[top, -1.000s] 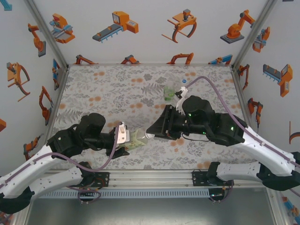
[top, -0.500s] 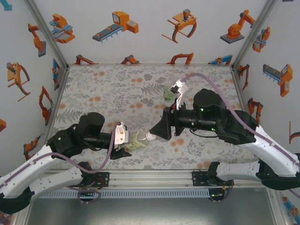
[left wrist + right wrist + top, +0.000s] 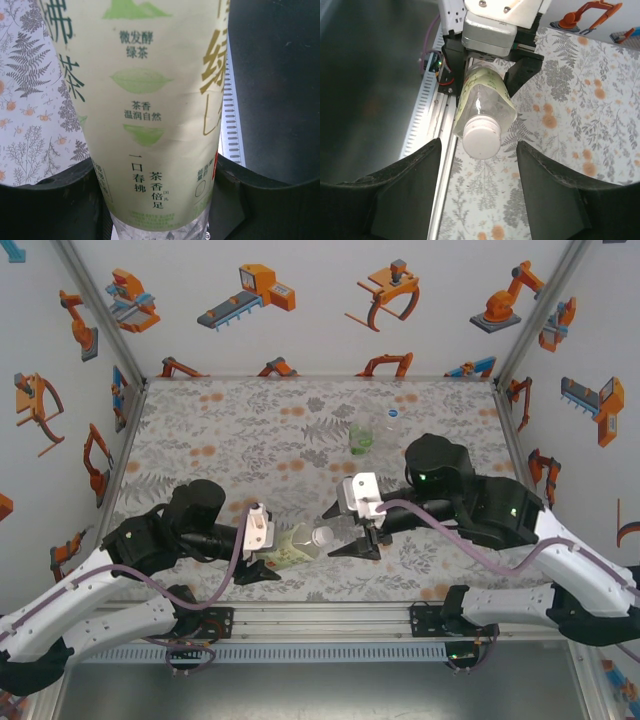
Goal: Screw on the bottle caps
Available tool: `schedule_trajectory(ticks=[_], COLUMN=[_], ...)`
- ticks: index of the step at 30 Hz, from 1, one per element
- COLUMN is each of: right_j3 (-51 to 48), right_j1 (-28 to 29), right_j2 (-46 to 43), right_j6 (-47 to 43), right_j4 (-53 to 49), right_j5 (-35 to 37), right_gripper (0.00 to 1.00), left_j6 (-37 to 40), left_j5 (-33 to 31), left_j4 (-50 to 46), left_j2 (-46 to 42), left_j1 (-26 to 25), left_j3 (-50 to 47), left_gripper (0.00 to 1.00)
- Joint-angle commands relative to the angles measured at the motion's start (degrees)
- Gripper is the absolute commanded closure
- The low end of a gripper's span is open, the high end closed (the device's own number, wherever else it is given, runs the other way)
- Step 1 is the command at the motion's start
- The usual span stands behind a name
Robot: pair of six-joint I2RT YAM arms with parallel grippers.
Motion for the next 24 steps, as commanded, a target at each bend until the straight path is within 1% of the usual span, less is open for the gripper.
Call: schedule_trajectory(ticks=[1,12,14,17,18,20,24], right_j3=[1.66,0.26,-0.09,-0.73,-1.13,-2.82,-7.67], right_j1=[0.11,0.17,0.16,0.24,0.16,0.18,0.22], right_j2=[0.78,0.28,0.16,0.07,-0.1,-0.84,-2.95], right_j6=[-5.6,-5.53,-5.25,-3.19,-1.63,4.77,24.49], right_j4=[-0.42,-0.04,0.19,0.56,1.06,4.01,10.62], right_j5=[-2.85,-2.2,-2.31,-2.33,-1.88,1.35,12.04], right_gripper=[0.46,0.61,0.66,0.78,0.82,0.89,0.99], left_j6=[0.33,0.02,-0.02,-0.28,-0.4,-0.66,-1.57], left_j5=[2.15,1.83,1.5,1.04,0.82,-0.32,-4.46], left_j4=[-0.44,-0.23,-0.44,0.37,0.39,0.48,2.0], left_j2=[0.13,-0.85,-1.11,-1.34,-1.39,-1.59,-2.44], left_j1=[-0.2,-0.22,-0.23,-0.23,-0.23,-0.23,-0.31], left_j3=[1.52,1.4,1.64,1.4,1.59,1.65,0.84], left_gripper=[1.0,1.0,1.0,1.0,1.0,1.0,1.0])
